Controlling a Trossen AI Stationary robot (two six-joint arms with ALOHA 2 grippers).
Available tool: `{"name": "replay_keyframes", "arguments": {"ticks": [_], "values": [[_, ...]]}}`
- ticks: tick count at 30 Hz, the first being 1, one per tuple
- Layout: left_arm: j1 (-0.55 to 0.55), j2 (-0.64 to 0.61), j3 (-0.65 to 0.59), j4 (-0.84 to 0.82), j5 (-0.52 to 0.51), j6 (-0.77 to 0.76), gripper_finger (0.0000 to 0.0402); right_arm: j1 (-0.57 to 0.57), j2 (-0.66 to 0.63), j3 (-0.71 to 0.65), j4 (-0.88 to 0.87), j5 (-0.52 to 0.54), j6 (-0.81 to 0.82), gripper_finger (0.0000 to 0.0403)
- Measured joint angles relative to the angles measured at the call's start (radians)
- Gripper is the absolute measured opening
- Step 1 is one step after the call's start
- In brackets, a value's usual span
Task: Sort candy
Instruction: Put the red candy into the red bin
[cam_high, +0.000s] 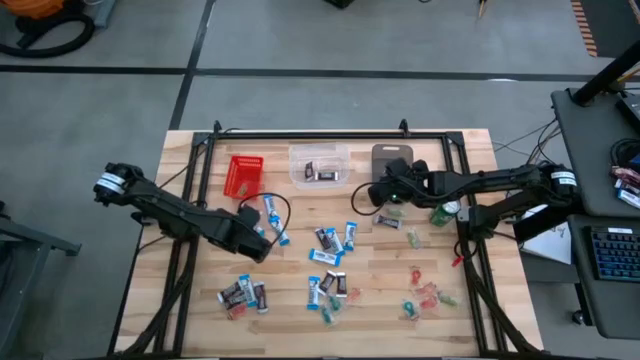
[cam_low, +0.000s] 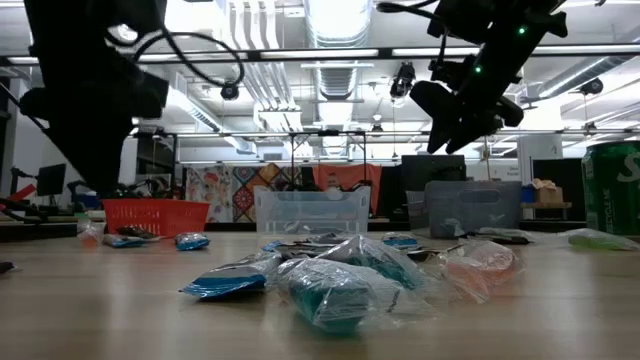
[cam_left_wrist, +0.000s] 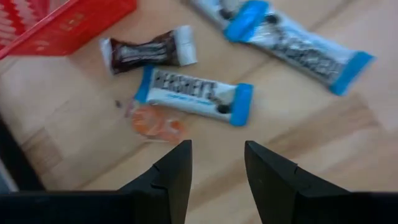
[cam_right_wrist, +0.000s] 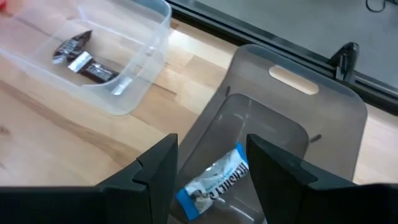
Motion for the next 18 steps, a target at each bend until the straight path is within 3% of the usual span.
{"name": "replay_keyframes", "arguments": {"ticks": [18], "values": [[0.095, 0.170, -0.053, -0.001, 0.000, -0.052, 0.0130, 0.013, 0.000, 0.000, -0.002, -0.003, -0.021, 0.0180]]}}
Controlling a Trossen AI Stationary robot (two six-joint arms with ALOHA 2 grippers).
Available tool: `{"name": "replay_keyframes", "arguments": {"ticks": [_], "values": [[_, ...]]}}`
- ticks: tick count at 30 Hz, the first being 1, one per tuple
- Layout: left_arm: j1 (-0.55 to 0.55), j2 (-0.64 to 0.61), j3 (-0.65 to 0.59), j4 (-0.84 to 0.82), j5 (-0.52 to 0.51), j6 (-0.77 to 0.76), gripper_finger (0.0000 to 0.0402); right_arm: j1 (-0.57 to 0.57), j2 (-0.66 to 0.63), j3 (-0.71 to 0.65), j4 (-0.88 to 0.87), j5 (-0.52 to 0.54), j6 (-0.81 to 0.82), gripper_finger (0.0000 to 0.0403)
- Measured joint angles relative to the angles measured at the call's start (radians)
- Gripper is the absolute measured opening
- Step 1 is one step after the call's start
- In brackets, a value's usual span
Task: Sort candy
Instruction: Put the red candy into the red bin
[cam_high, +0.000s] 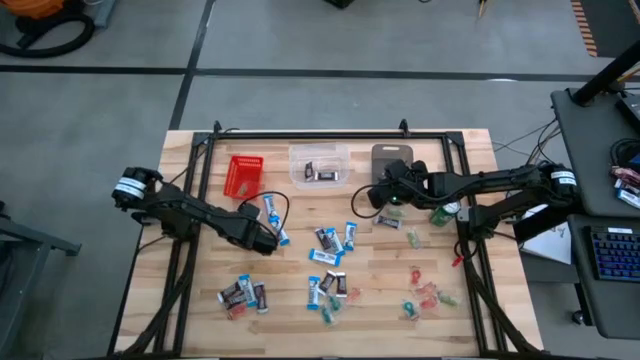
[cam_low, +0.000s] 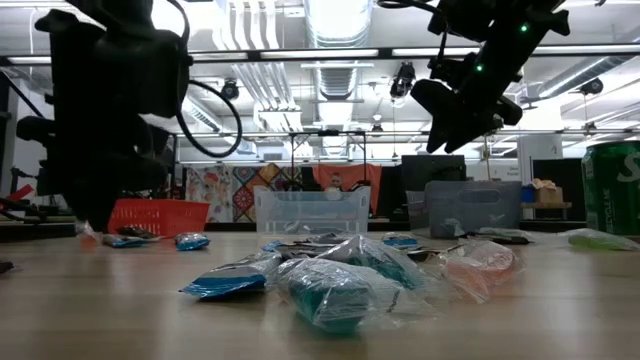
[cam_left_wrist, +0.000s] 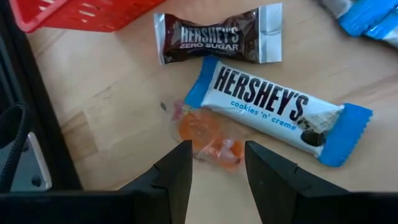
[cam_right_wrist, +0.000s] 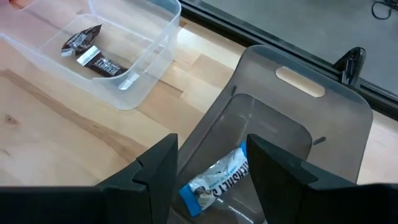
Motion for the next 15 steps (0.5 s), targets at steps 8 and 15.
{"name": "replay_keyframes", "arguments": {"ticks": [8, 15], "values": [[0.000, 0.007, -0.040, 0.077, 0.009, 0.020, 0.0109, 0.010, 0.000, 0.000, 0.002, 0.000, 0.000, 0.0180], [0.000, -0.004, -0.042, 0.072, 0.008, 0.044, 0.0011, 0.012, 0.000, 0.000, 0.002, 0.000, 0.000, 0.0180]]}}
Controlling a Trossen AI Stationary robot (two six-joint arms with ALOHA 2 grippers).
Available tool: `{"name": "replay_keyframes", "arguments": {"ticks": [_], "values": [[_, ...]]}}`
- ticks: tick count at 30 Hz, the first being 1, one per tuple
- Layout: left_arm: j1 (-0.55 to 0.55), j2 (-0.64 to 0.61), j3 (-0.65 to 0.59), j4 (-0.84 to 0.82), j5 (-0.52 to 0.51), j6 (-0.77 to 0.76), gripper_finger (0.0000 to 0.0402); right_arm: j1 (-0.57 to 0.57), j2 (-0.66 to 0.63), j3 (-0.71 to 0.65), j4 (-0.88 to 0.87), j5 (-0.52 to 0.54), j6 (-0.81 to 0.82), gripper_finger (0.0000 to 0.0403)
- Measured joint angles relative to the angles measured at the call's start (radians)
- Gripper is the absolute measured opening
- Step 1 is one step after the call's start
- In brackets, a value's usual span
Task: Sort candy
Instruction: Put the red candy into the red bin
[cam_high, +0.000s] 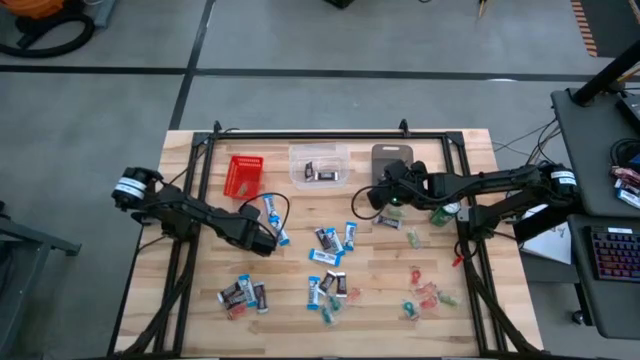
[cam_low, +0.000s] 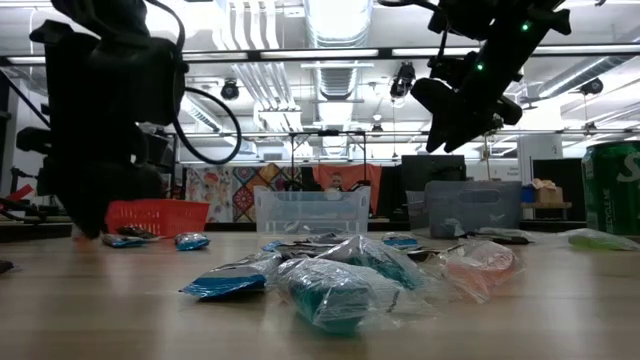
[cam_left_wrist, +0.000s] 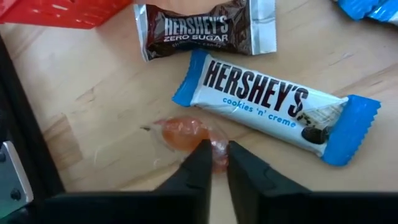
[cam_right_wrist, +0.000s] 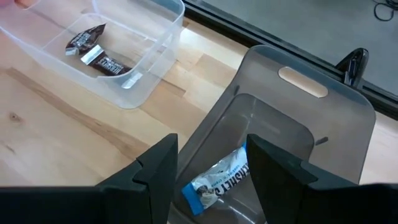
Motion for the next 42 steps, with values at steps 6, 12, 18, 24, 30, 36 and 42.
{"name": "replay_keyframes", "arguments": {"ticks": [6, 12, 18, 24, 30, 36, 42], "values": [[-0.005, -0.034, 0.019, -0.066, 0.001, 0.024, 0.0003, 0.003, 0.000, 0.000, 0.000, 0.000, 0.000, 0.0180], [-0.013, -0.145, 0.067, -0.082, -0.011, 0.178, 0.0001, 0.003, 0.000, 0.000, 0.000, 0.000, -0.005, 0.0180], [0.020, -0.254, 0.122, -0.107, -0.208, 0.319, 0.0000, 0.003, 0.000, 0.000, 0.009, 0.000, -0.005, 0.0180], [0.155, -0.322, 0.125, -0.109, -0.298, 0.473, 0.0000, 0.003, 0.000, 0.000, 0.022, 0.000, -0.006, 0.0180], [0.381, -0.333, 0.110, -0.063, -0.306, 0.690, 0.0000, 0.003, 0.000, 0.000, 0.025, 0.000, -0.005, 0.0180], [0.612, -0.313, 0.072, 0.127, -0.169, 0.963, 0.0000, 0.003, 0.000, 0.000, 0.028, -0.017, -0.005, 0.0180], [0.729, -0.280, 0.069, 0.150, -0.152, 1.027, 0.0015, 0.004, -0.003, 0.000, 0.033, -0.091, -0.006, 0.0180]]}}
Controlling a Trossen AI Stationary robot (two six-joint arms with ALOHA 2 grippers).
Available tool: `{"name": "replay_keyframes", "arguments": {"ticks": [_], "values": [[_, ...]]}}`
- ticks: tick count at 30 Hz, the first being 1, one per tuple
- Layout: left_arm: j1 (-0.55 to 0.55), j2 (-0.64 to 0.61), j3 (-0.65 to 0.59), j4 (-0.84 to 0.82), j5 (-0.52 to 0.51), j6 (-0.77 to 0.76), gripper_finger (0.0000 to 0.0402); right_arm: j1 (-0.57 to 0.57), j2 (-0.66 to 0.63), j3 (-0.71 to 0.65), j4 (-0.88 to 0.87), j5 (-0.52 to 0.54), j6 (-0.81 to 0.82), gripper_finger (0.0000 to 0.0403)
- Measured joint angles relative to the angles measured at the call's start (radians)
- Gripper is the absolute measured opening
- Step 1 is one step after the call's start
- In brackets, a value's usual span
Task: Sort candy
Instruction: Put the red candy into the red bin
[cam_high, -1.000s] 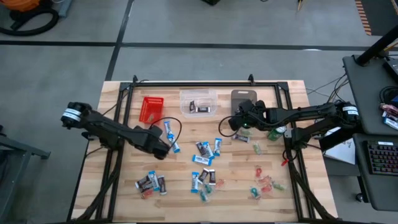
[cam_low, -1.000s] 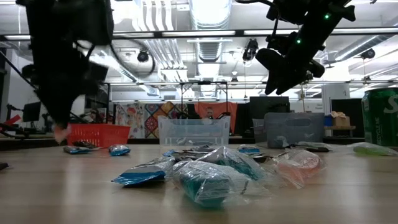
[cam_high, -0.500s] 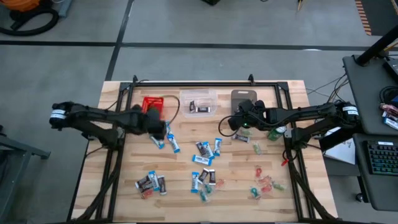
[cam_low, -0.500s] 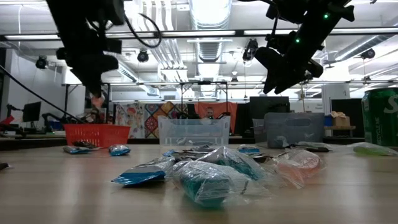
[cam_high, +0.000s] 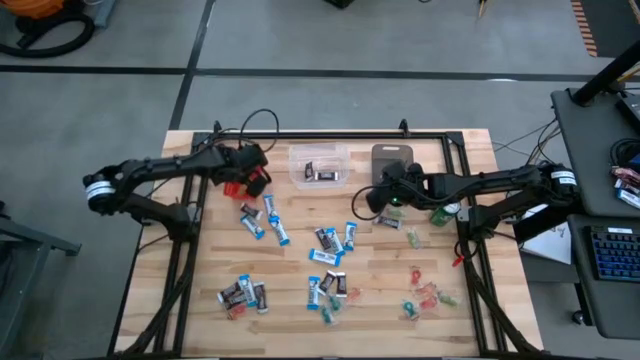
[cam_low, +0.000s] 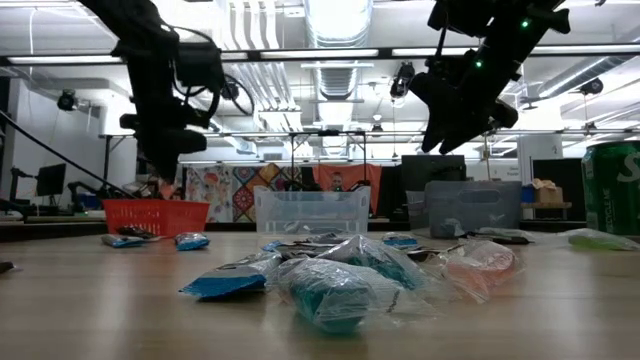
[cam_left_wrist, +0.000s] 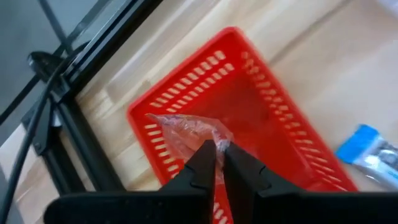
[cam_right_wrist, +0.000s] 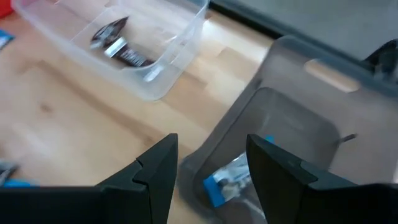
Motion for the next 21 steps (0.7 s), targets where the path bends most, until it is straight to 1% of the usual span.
{"name": "replay_keyframes", "arguments": {"ticks": [2, 4, 9, 12, 15, 18, 21], "values": [[0.007, 0.005, 0.000, 0.000, 0.001, 0.016, 0.0029, 0.000, -0.006, -0.001, 0.006, -0.048, 0.000, 0.0180], [0.007, 0.007, 0.000, 0.001, 0.002, 0.041, 0.0045, 0.000, -0.010, 0.004, 0.003, -0.125, -0.004, 0.0180], [0.007, 0.007, 0.000, 0.001, 0.006, 0.084, 0.0089, 0.015, -0.010, 0.045, 0.005, -0.443, -0.008, 0.0180], [0.007, 0.007, 0.000, 0.001, 0.007, 0.096, 0.0112, 0.060, -0.005, 0.074, 0.002, -0.578, 0.015, 0.0180], [0.006, 0.004, 0.000, 0.000, 0.017, 0.097, 0.0129, 0.131, -0.005, 0.099, 0.002, -0.637, 0.076, 0.0180], [-0.002, -0.007, 0.000, 0.001, 0.049, 0.098, 0.0137, 0.217, -0.005, 0.114, -0.005, -0.643, 0.169, 0.0180], [-0.027, -0.023, 0.000, 0.007, 0.058, 0.101, 0.0139, 0.297, -0.005, 0.116, -0.008, -0.638, 0.289, 0.0177]]}}
